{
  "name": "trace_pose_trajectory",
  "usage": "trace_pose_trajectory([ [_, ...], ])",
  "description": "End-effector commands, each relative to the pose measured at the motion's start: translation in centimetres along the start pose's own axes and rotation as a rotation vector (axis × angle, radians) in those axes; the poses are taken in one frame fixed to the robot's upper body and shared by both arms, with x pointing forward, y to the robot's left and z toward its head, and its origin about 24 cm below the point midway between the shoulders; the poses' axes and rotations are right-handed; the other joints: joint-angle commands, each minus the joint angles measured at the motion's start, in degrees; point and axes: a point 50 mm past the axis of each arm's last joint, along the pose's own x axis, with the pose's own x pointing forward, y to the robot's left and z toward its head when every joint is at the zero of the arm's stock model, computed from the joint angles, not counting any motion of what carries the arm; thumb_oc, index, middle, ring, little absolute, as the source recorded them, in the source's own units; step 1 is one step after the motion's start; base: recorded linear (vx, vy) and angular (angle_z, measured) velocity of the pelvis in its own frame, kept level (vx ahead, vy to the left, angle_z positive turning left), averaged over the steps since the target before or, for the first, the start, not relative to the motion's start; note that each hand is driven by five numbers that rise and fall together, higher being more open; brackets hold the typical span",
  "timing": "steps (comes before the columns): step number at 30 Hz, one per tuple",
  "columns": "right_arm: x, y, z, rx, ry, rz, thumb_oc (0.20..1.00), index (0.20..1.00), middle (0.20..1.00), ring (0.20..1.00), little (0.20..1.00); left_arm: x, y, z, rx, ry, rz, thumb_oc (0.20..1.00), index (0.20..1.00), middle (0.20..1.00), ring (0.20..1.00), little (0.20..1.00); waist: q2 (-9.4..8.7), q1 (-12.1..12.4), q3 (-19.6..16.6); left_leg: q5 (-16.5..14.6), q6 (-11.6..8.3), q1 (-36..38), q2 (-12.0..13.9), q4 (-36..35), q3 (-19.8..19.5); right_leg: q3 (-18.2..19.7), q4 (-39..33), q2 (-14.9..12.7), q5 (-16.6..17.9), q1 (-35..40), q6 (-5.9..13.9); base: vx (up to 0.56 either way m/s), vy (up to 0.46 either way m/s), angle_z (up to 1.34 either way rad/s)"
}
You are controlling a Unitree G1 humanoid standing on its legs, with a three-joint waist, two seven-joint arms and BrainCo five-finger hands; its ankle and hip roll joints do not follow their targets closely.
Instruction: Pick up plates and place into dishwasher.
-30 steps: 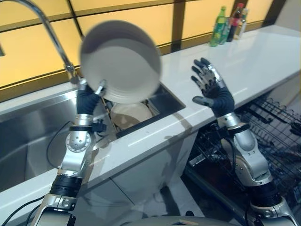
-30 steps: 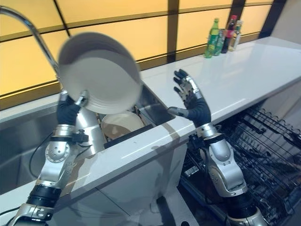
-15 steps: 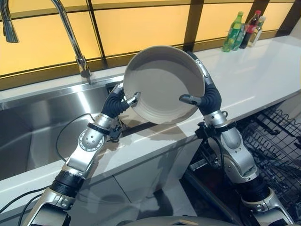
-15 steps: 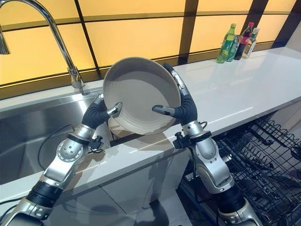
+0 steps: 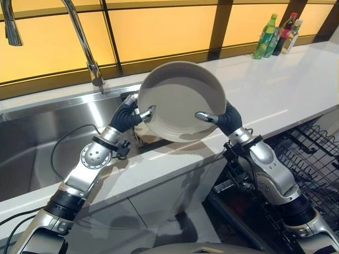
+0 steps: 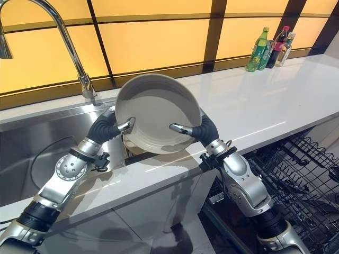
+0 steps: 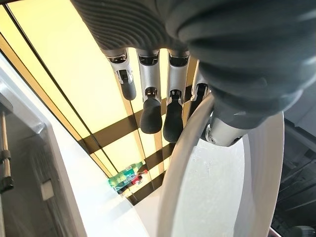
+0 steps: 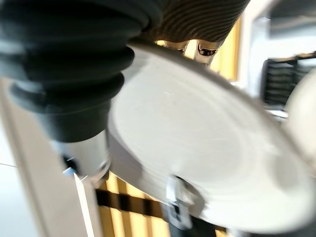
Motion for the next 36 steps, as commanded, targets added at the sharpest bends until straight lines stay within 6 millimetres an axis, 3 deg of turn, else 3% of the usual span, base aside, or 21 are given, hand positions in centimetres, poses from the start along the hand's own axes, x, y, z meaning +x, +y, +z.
trace_pose_trajectory([
  [1,1.6,2.9,1.3,0.046,-0.064,0.186,0.2,0.2,0.2,0.2,0.2,3.2,-1.5,4.5,0.019,-0.266,-0.098,0.2,0.2,0.2,0.2,0.2,-0.7,-0.3,-4.49,0.5,0.32,-4.28,-1.0,0.9,2.88,3.09,6.66,-0.53,-6.06,-2.05,2.42,0.0,0.0,0.0],
  [12,1.7,2.9,1.5,0.047,-0.112,0.174,0.2,0.2,0.2,0.2,0.2,2.8,-1.5,4.1,-0.005,-0.256,-0.09,0.2,0.2,0.2,0.2,0.2,-0.86,0.0,-4.46,0.23,0.52,-4.11,-0.9,0.93,3.15,3.23,6.16,-0.6,-6.06,-1.5,2.48,0.0,0.0,0.0],
  [20,1.7,1.8,2.6,0.016,-0.198,0.034,0.2,0.2,0.2,0.2,0.2,2.7,-1.2,3.0,-0.047,-0.175,-0.068,0.2,0.2,0.2,0.2,0.2,-0.57,-0.08,-4.57,0.17,0.56,-4.18,-0.67,0.95,3.7,3.1,5.65,-0.72,-5.9,-1.36,2.39,0.0,0.001,0.0],
  [21,1.7,1.3,2.8,-0.003,-0.217,-0.004,0.2,0.2,0.2,0.2,0.2,2.7,-0.9,2.5,-0.091,-0.136,-0.05,0.551,0.551,0.551,0.551,0.551,-0.48,-0.2,-4.57,0.21,0.56,-4.14,-0.58,0.89,3.78,3.1,5.75,-0.73,-5.93,-1.4,2.36,-0.04,0.013,-0.01],
  [22,1.7,1.0,3.0,-0.019,-0.226,-0.036,0.2,0.2,0.2,0.2,0.2,2.7,-0.6,2.1,-0.108,-0.114,-0.021,1.0,1.0,1.0,1.0,1.0,-0.39,-0.31,-4.6,0.27,0.57,-4.03,-0.55,0.76,3.78,3.15,5.85,-0.69,-5.94,-1.45,2.36,-0.04,0.016,-0.02],
  [24,1.7,0.4,3.2,-0.056,-0.236,-0.081,0.2,0.2,0.2,0.2,0.2,2.8,0.2,1.9,-0.141,-0.095,0.053,1.0,1.0,1.0,1.0,1.0,-0.42,-0.53,-4.81,0.55,0.63,-4.33,-0.67,0.7,3.85,3.37,5.98,-0.72,-5.7,-1.94,2.42,-0.04,0.02,-0.05],
  [28,0.6,-1.5,3.6,-0.144,-0.233,-0.201,0.2,0.2,0.2,0.2,0.2,1.8,4.1,1.4,-0.235,-0.09,0.379,1.0,1.0,1.0,1.0,1.0,-0.41,-1.39,-5.35,0.51,0.88,-4.39,-0.61,0.74,4.26,4.38,5.74,-0.52,-5.68,-2.0,2.19,-0.03,0.025,-0.1],
  [36,-3.2,-5.4,4.3,-0.261,-0.165,-0.377,0.2,0.2,0.2,0.2,0.2,-1.5,8.7,3.0,-0.104,-0.171,0.678,1.0,1.0,1.0,1.0,1.0,-0.61,-3.5,-5.28,-0.53,0.53,-4.84,-0.64,2.35,4.98,6.25,6.64,-0.42,-6.05,-2.99,1.97,-0.03,0.052,-0.13],
])
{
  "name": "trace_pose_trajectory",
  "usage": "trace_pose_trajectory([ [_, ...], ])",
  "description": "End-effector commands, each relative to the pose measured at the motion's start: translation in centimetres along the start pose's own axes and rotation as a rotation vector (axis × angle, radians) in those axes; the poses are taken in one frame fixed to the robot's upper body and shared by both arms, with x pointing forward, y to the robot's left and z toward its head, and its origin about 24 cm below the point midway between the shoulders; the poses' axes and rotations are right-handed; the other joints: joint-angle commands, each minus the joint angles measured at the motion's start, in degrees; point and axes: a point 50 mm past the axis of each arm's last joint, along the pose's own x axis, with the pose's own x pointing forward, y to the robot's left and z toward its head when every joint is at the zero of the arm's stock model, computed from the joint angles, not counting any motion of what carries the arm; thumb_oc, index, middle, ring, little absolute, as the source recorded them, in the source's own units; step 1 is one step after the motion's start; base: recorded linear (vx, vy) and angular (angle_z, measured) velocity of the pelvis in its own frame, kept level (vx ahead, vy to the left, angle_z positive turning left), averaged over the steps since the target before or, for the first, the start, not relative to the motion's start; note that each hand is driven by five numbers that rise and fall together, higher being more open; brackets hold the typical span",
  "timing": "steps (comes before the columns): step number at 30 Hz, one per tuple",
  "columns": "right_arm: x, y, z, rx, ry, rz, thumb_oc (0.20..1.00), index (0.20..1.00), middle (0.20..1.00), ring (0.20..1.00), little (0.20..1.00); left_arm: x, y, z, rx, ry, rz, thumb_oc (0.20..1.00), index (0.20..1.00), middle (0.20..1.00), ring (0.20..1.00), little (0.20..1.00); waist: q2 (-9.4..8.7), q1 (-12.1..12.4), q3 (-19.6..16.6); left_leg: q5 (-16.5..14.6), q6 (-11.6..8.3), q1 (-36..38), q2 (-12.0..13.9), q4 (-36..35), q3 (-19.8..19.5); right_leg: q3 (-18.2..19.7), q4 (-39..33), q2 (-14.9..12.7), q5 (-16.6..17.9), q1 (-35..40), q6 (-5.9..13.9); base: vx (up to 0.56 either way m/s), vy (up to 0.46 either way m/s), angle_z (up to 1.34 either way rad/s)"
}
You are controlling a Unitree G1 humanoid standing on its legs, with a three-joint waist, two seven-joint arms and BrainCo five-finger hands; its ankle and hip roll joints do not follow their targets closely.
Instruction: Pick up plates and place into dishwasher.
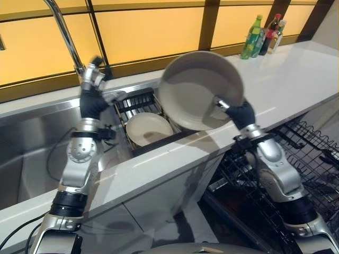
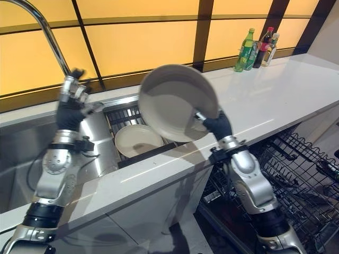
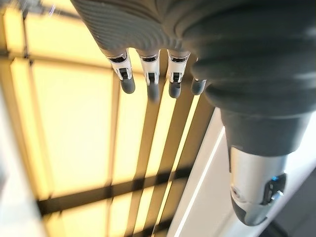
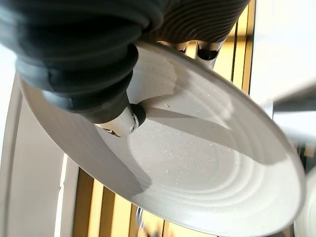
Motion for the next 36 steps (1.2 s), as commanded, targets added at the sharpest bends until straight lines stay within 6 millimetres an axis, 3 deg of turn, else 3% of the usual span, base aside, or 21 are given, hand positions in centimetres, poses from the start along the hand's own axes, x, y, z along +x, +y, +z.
trace_pose_trajectory([
  [1,-0.4,-1.4,2.7,-0.084,-0.102,-0.034,0.2,0.2,0.2,0.2,0.2,0.8,1.3,2.3,0.071,-0.136,0.04,1.0,1.0,1.0,1.0,1.0,-0.45,-2.07,-4.3,-0.96,0.38,-6.06,-0.87,3.89,1.02,3.43,6.74,-0.99,-6.28,-1.51,1.96,-0.02,0.067,-0.21],
  [7,-2.3,-4.1,2.2,-0.169,-0.043,-0.142,0.2,0.2,0.2,0.2,0.2,0.0,3.2,2.9,0.124,-0.144,0.105,1.0,1.0,1.0,1.0,1.0,-0.78,-3.53,-3.55,-2.52,0.59,-6.29,-1.59,5.77,1.45,6.98,6.15,-1.54,-5.15,-2.11,2.86,0.0,0.066,-0.25],
  [13,-4.3,-6.2,1.7,-0.28,0.025,-0.265,0.2,0.2,0.2,0.2,0.2,-0.6,5.5,3.3,0.178,-0.125,0.165,1.0,1.0,1.0,1.0,1.0,-1.4,-5.49,-1.91,-3.27,1.39,-5.24,-2.73,5.36,1.44,9.29,5.64,-2.54,-1.44,-5.49,4.94,0.01,0.013,-0.37],
  [20,-6.2,-8.3,0.9,-0.326,0.094,-0.351,0.2,0.2,0.2,0.2,0.2,-1.9,7.6,3.8,0.242,-0.101,0.223,1.0,1.0,1.0,1.0,1.0,-1.28,-4.18,-0.53,-2.76,2.29,-8.22,-1.94,7.84,3.4,6.08,13.35,-2.42,-6.38,-6.3,4.91,-0.08,-0.103,-0.27],
  [26,-6.8,-8.9,0.2,-0.346,0.127,-0.418,0.2,0.2,0.2,0.2,0.2,-1.8,9.6,4.1,0.32,-0.07,0.281,1.0,1.0,1.0,1.0,1.0,-1.6,-2.72,0.26,-1.46,0.43,-9.8,0.26,8.86,3.5,3.04,12.28,-3.69,-6.31,-5.44,4.84,-0.02,-0.303,-0.15],
  [32,-8.0,-10.9,-1.1,-0.49,0.238,-0.479,0.2,0.2,0.2,0.2,0.2,-1.1,10.1,3.5,0.334,-0.035,0.297,1.0,1.0,1.0,1.0,1.0,0.25,-3.85,1.19,1.97,-2.18,-9.68,3.56,5.05,3.99,1.63,11.0,-1.85,-7.07,-4.56,3.89,-0.04,-0.237,-0.1],
  [36,-8.7,-12.4,-1.8,-0.609,0.322,-0.512,0.2,0.2,0.2,0.2,0.2,-1.2,10.0,3.3,0.327,-0.027,0.312,1.0,1.0,1.0,1.0,1.0,1.71,-4.47,2.15,3.25,-2.9,-10.11,4.52,3.53,3.69,0.99,12.01,-0.58,-8.23,-5.85,2.98,-0.08,-0.134,-0.01],
])
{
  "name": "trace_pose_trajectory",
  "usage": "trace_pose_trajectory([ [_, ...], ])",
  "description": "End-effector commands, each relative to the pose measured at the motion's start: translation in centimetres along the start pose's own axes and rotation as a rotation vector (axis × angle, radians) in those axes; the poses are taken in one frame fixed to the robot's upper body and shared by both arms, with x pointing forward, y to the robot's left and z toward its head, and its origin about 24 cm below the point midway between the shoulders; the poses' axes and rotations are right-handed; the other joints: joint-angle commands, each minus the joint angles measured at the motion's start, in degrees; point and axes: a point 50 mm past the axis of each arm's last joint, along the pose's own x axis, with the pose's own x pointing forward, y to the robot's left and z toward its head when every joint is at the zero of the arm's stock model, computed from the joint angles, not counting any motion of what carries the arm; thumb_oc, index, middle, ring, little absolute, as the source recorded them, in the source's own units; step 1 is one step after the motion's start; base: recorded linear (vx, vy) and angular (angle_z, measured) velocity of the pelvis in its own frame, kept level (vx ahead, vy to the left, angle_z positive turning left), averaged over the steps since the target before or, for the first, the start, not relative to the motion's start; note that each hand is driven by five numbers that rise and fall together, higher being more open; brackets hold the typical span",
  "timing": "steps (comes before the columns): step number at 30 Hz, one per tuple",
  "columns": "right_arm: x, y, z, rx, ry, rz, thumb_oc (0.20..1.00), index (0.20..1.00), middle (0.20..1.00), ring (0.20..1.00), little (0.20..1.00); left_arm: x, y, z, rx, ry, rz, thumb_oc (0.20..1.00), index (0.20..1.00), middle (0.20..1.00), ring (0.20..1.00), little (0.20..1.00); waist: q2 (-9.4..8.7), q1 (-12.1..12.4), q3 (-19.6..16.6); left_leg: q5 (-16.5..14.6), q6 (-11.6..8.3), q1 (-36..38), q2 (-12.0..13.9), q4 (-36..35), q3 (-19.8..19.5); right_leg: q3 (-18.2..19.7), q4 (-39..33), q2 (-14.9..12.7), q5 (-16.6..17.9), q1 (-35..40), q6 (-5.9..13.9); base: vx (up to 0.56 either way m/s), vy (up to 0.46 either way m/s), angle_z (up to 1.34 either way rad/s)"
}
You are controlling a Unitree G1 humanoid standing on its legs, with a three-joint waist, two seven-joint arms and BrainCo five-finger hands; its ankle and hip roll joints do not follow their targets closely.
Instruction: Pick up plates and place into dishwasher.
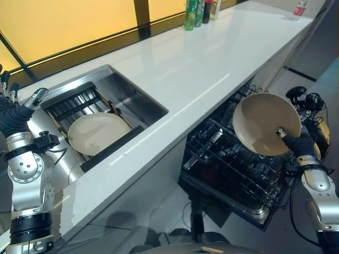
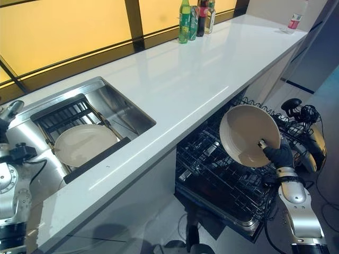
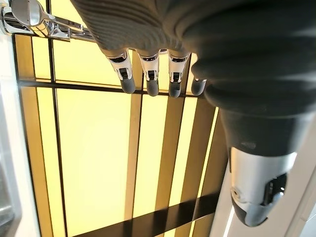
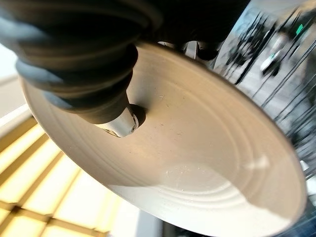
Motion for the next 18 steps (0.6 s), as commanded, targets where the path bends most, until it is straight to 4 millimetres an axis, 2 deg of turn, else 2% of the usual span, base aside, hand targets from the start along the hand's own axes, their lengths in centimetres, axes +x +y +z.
trace_pose_trajectory([
  [1,0.8,-2.7,2.3,-0.163,-0.114,-0.097,0.2,0.2,0.2,0.2,0.2,1.7,0.6,1.2,0.076,-0.066,-0.012,1.0,1.0,1.0,1.0,1.0,-0.12,-1.67,-3.48,7.23,-1.18,-9.85,0.42,-0.49,-5.61,0.0,11.44,-4.61,-11.92,1.18,5.89,-0.09,-0.088,-0.03],
  [9,2.3,-3.8,1.7,-0.46,-0.078,-0.161,0.2,0.2,0.2,0.2,0.2,1.9,-0.5,0.8,0.055,-0.07,0.017,1.0,1.0,1.0,1.0,1.0,1.27,-2.15,-0.68,8.92,-1.67,-13.48,0.77,-0.04,-5.87,0.79,12.32,-3.27,-12.02,-1.91,4.81,-0.1,-0.061,-0.02],
  [18,3.1,-1.0,2.3,-0.607,-0.107,0.12,0.2,0.2,0.2,0.2,0.2,2.3,-1.6,1.2,0.049,-0.109,0.016,1.0,1.0,1.0,1.0,1.0,1.37,-1.35,2.73,8.69,-1.69,-17.15,-0.06,2.24,-6.58,0.68,14.29,-4.16,-13.13,-4.34,4.7,-0.05,-0.01,-0.07],
])
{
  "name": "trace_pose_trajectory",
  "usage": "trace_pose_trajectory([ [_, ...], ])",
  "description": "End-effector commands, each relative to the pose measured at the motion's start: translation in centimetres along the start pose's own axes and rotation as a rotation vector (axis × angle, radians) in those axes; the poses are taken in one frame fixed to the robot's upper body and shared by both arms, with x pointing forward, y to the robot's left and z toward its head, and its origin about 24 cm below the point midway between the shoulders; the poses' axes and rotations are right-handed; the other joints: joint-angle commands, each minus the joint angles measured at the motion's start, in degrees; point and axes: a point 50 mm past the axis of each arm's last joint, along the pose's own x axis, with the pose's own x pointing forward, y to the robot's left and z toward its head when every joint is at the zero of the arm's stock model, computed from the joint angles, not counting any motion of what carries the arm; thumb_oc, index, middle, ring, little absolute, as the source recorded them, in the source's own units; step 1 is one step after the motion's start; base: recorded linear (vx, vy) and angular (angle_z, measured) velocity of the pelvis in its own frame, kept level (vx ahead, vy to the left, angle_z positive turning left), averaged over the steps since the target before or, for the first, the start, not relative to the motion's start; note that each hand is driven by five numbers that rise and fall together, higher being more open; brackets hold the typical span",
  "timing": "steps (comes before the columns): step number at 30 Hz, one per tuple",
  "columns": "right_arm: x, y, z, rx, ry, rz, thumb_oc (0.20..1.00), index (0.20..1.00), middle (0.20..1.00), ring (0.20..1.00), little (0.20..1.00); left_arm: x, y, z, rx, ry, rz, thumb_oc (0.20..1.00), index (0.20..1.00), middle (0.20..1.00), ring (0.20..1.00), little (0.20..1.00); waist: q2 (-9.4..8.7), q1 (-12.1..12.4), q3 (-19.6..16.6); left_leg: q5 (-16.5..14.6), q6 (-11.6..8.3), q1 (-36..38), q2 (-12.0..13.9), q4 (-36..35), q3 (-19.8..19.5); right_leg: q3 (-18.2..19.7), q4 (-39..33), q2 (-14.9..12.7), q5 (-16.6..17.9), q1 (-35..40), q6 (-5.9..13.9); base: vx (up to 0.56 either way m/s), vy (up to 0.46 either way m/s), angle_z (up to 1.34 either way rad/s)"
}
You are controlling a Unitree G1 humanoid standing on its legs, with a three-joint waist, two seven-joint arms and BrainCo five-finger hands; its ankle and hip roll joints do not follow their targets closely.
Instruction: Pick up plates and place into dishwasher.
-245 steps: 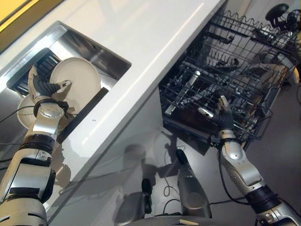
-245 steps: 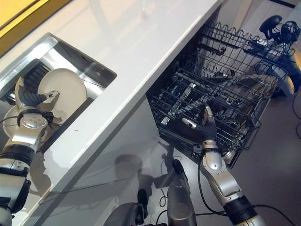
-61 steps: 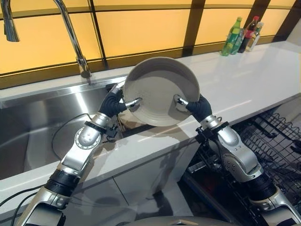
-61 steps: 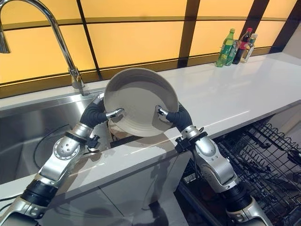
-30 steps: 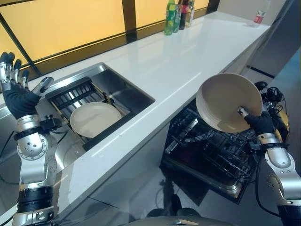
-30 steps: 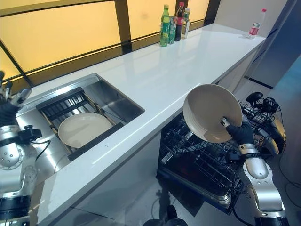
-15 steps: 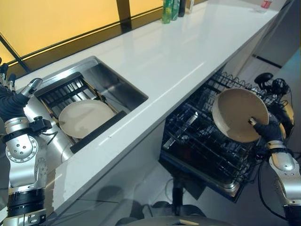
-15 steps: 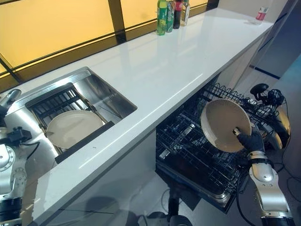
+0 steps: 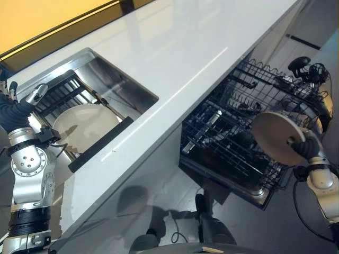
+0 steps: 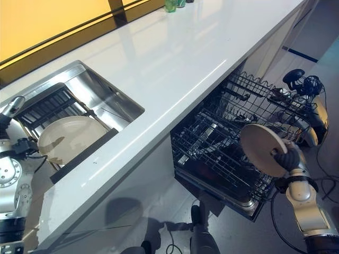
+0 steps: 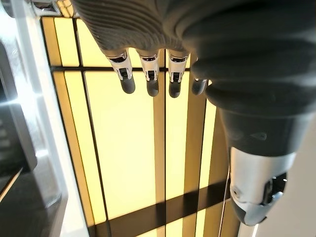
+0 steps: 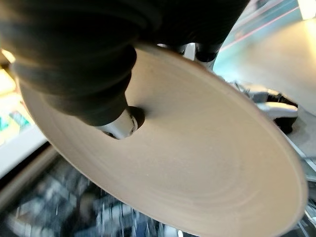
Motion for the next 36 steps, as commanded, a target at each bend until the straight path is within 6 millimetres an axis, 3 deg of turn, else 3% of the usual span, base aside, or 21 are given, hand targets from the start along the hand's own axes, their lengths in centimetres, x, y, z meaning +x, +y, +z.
trace_pose_trajectory([
  [1,1.5,-1.6,3.5,-0.107,-0.167,0.03,0.2,0.2,0.2,0.2,0.2,1.7,-1.0,1.6,0.041,-0.12,-0.034,1.0,1.0,1.0,1.0,1.0,1.13,0.15,-1.39,11.03,-1.2,-9.93,1.55,-3.49,-6.43,-1.03,13.41,-3.35,-14.99,1.58,4.47,-0.06,-0.015,-0.03],
  [9,2.3,0.5,5.7,-0.122,-0.234,0.165,0.2,0.2,0.2,0.2,0.2,2.0,-1.7,1.9,0.031,-0.147,-0.041,1.0,1.0,1.0,1.0,1.0,1.25,1.38,0.12,11.08,-1.1,-11.68,0.99,-2.66,-6.93,-1.86,13.54,-4.31,-15.14,0.94,4.54,-0.04,-0.004,-0.05],
  [12,1.6,3.1,5.7,-0.18,-0.24,0.327,0.2,0.2,0.2,0.2,0.2,1.7,-1.7,1.7,0.027,-0.139,-0.045,1.0,1.0,1.0,1.0,1.0,1.25,2.0,-0.08,11.16,-1.15,-11.44,0.94,-2.82,-6.83,-2.3,13.15,-4.67,-15.27,1.63,4.61,0.04,0.004,-0.06],
  [18,0.1,9.1,3.7,-0.365,-0.2,0.554,0.2,0.2,0.2,0.2,0.2,1.7,-3.0,1.7,0.011,-0.138,-0.063,1.0,1.0,1.0,1.0,1.0,1.74,2.81,0.54,11.18,-1.04,-11.12,0.6,-3.03,-6.79,-2.7,12.55,-5.33,-15.47,2.63,4.26,0.01,0.023,-0.33],
  [21,-0.2,10.7,2.7,-0.425,-0.179,0.599,0.2,0.2,0.2,0.2,0.2,2.2,-3.7,2.1,-0.006,-0.155,-0.065,1.0,1.0,1.0,1.0,1.0,2.19,2.87,1.48,11.03,-0.81,-11.92,0.13,-2.54,-6.98,-2.4,12.89,-5.5,-15.49,1.94,4.06,-0.1,0.031,-0.13],
  [28,-1.8,12.8,0.4,-0.422,-0.076,0.689,0.2,0.2,0.2,0.2,0.2,2.7,-4.2,2.8,-0.026,-0.169,-0.09,1.0,1.0,1.0,1.0,1.0,2.54,2.88,2.5,10.85,-0.46,-11.79,-0.64,-2.46,-7.22,-2.19,12.77,-5.5,-15.59,2.31,3.84,-0.05,-0.002,-0.04],
  [34,-3.2,13.3,-1.0,-0.358,-0.005,0.655,0.2,0.2,0.2,0.2,0.2,2.7,-3.8,2.8,-0.011,-0.157,-0.101,1.0,1.0,1.0,1.0,1.0,2.29,2.51,1.38,10.87,-0.41,-9.75,-0.31,-3.57,-6.94,-2.29,11.56,-4.9,-15.62,4.52,3.74,0.02,-0.034,0.01],
  [35,-3.4,13.3,-1.1,-0.349,0.003,0.646,0.366,0.366,0.366,0.366,0.366,2.6,-3.6,2.7,-0.006,-0.151,-0.104,1.0,1.0,1.0,1.0,1.0,2.24,2.48,0.97,10.86,-0.4,-9.3,-0.26,-3.81,-6.91,-2.28,11.25,-4.77,-15.65,5.06,3.72,0.06,-0.026,0.07],
  [36,-3.5,13.4,-1.3,-0.343,0.008,0.636,0.815,0.815,0.815,0.815,0.815,2.5,-3.5,2.6,-0.002,-0.145,-0.105,1.0,1.0,1.0,1.0,1.0,2.21,2.41,0.7,10.84,-0.44,-8.92,-0.16,-3.96,-6.89,-2.32,11.14,-4.67,-15.69,5.41,3.72,0.08,-0.026,0.02],
])
